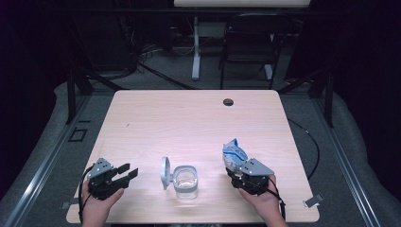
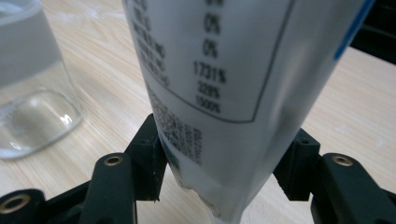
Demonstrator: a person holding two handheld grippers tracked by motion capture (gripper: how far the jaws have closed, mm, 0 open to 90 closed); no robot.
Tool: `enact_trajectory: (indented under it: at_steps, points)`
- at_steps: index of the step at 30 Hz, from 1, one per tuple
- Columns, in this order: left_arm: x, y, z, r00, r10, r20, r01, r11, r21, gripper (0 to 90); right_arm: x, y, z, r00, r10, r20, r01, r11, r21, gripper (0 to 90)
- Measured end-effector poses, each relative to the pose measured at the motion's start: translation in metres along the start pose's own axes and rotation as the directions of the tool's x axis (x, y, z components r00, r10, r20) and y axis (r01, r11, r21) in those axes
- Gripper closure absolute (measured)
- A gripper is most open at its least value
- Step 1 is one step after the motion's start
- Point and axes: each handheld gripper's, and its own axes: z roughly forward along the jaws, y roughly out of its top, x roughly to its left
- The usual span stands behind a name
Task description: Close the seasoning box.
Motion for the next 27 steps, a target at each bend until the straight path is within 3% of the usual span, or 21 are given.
enact_trajectory:
  at_steps: [13, 17, 20, 27]
  points:
    - [0.002, 0.0, 0.0, 1.0, -0.003, 0.0, 0.003, 1.0, 0.006, 56.2, 0.017, 0.028, 0.02, 0.9949, -0.1, -0.014, 0.1, 0.9948, -0.022, 43.6]
    - [0.002, 0.0, -0.001, 1.0, 0.004, 0.0, -0.004, 1.0, 0.007, 56.2, 0.023, 0.034, 0.027, 0.9877, -0.157, -0.003, 0.156, 0.9876, -0.011, 43.6]
    - [0.002, 0.0, 0.0, 1.0, -0.002, -0.001, 0.002, 1.0, 0.003, 56.2, 0.029, 0.038, 0.029, 0.9771, -0.212, 0.013, 0.212, 0.9772, 0.008, 43.7]
    - [0.003, 0.0, -0.001, 1.0, -0.004, -0.002, 0.004, 1.0, -0.002, 56.2, 0.037, 0.042, 0.033, 0.9597, -0.28, 0.023, 0.28, 0.9599, 0.018, 43.7]
